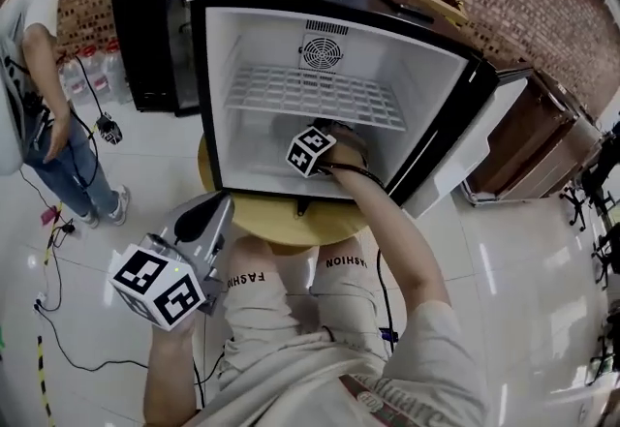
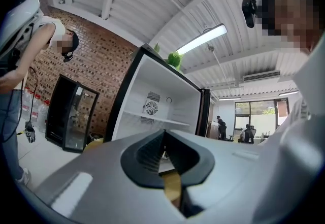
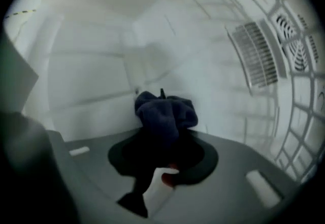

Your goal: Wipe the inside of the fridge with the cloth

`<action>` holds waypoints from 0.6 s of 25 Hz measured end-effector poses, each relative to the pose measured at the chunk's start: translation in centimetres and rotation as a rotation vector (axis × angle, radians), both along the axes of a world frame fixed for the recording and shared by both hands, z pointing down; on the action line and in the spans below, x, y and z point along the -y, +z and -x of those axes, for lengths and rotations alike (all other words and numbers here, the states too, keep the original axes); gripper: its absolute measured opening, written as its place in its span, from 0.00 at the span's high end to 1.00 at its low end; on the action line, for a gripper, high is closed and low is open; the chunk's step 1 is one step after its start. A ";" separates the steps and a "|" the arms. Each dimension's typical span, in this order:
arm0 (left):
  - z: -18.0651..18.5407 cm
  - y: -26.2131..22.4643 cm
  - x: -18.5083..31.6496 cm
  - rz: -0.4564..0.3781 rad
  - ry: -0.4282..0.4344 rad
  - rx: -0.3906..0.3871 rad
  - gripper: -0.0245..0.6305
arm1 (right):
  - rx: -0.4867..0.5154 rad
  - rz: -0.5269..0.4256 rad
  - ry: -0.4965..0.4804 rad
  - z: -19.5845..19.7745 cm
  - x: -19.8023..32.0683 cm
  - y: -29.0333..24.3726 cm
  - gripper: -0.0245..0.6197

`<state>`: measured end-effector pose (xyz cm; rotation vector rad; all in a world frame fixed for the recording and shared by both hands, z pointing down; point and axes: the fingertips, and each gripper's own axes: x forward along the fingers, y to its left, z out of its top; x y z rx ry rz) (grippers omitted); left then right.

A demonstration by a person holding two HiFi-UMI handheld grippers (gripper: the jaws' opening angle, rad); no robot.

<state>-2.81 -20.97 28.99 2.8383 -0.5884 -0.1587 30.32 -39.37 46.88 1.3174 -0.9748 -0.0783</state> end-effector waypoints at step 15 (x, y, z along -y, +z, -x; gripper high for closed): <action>0.0 -0.2 -0.7 -0.019 0.012 0.024 0.96 | 0.452 -0.113 -0.506 23.3 4.3 -1.3 0.77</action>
